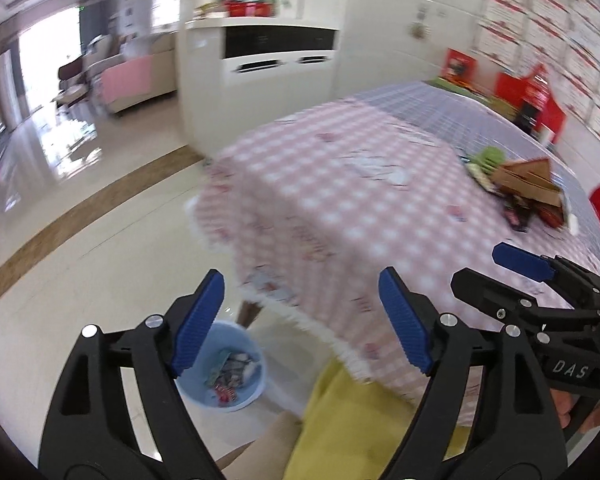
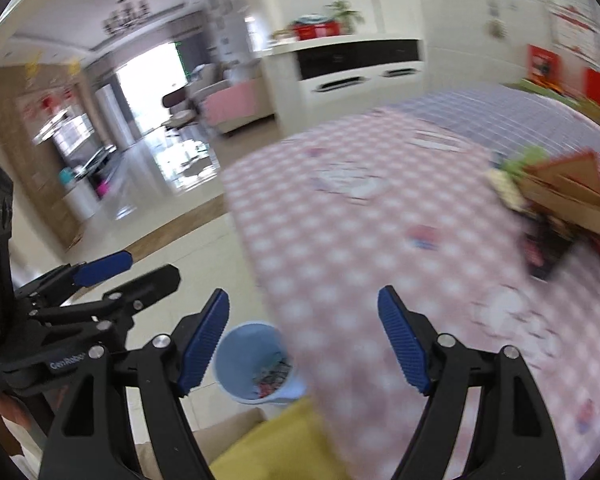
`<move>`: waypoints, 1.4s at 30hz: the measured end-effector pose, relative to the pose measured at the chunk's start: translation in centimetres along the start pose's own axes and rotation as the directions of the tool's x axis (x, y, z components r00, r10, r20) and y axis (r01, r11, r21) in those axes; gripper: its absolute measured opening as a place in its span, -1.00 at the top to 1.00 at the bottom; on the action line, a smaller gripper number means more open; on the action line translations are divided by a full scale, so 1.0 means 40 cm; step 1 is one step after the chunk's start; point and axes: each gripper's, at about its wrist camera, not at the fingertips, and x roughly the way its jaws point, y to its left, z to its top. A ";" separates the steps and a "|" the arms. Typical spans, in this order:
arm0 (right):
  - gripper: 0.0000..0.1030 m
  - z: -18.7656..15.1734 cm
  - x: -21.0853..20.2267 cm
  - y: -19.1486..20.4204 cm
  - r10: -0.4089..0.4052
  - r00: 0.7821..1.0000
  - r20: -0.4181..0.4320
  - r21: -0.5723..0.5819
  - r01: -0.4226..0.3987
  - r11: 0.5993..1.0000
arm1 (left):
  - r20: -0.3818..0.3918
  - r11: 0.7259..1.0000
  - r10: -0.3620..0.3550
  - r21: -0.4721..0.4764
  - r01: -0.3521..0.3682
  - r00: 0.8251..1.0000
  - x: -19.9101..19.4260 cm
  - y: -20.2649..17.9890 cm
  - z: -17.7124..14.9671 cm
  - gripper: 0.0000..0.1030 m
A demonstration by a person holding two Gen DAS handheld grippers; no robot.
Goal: Collect trash
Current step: 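Move both tools back to the trash pile on the table, then grasp a black snack wrapper with the right gripper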
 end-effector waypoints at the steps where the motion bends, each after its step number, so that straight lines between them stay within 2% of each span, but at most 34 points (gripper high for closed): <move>1: -0.54 -0.001 -0.003 -0.028 -0.016 1.000 -0.001 0.019 0.016 1.000 | 0.004 1.000 -0.016 0.025 0.015 1.000 0.010 -0.033 0.006 -0.53; 6: -0.58 0.005 -0.049 -0.178 -0.136 0.991 0.013 0.147 0.133 0.980 | -0.022 0.992 -0.098 0.082 0.099 0.995 0.051 -0.134 0.030 -0.53; 13: -0.58 0.062 -0.038 -0.339 -0.269 0.961 -0.069 0.293 0.277 0.915 | -0.056 0.975 -0.173 0.133 0.179 0.983 0.094 -0.255 0.097 -0.59; 17: -0.58 0.093 0.006 -0.387 -0.336 0.935 -0.108 0.314 0.353 0.881 | -0.069 0.969 -0.194 0.141 0.202 0.979 0.123 -0.288 0.120 -0.59; 23: -0.57 0.115 0.081 -0.423 -0.365 0.918 -0.153 0.317 0.396 0.862 | -0.110 0.970 -0.184 0.142 0.198 0.977 0.177 -0.304 0.125 -0.59; 24: -0.51 0.117 0.089 -0.427 -0.375 0.912 -0.166 0.316 0.410 0.856 | -0.116 0.972 -0.175 0.139 0.191 0.978 0.186 -0.301 0.126 -0.59; 25: -0.31 0.117 0.091 -0.424 -0.393 0.905 -0.164 0.306 0.426 0.852 | -0.120 0.974 -0.170 0.134 0.185 0.978 0.191 -0.298 0.128 -0.59; 26: 0.14 0.121 0.099 -0.417 -0.402 0.902 -0.155 0.287 0.431 0.855 | -0.125 0.976 -0.164 0.126 0.179 0.979 0.196 -0.293 0.130 -0.59; 27: 0.36 0.121 0.098 -0.412 -0.382 0.912 -0.150 0.276 0.410 0.869 | -0.128 0.977 -0.161 0.120 0.176 0.979 0.199 -0.288 0.133 -0.59; 31: 0.39 0.106 0.070 -0.406 -0.322 0.935 -0.147 0.276 0.352 0.895 | -0.115 0.980 -0.149 0.113 0.162 0.982 0.197 -0.276 0.142 -0.59; 34: 0.39 0.081 0.020 -0.397 -0.233 0.962 -0.139 0.268 0.263 0.927 | -0.104 0.980 -0.154 0.108 0.165 0.983 0.190 -0.277 0.153 -0.59; 42: 0.39 0.053 -0.167 -0.341 -0.129 0.990 -0.052 0.196 0.137 0.971 | -0.092 0.972 -0.198 0.108 0.207 0.976 0.174 -0.318 0.174 -0.63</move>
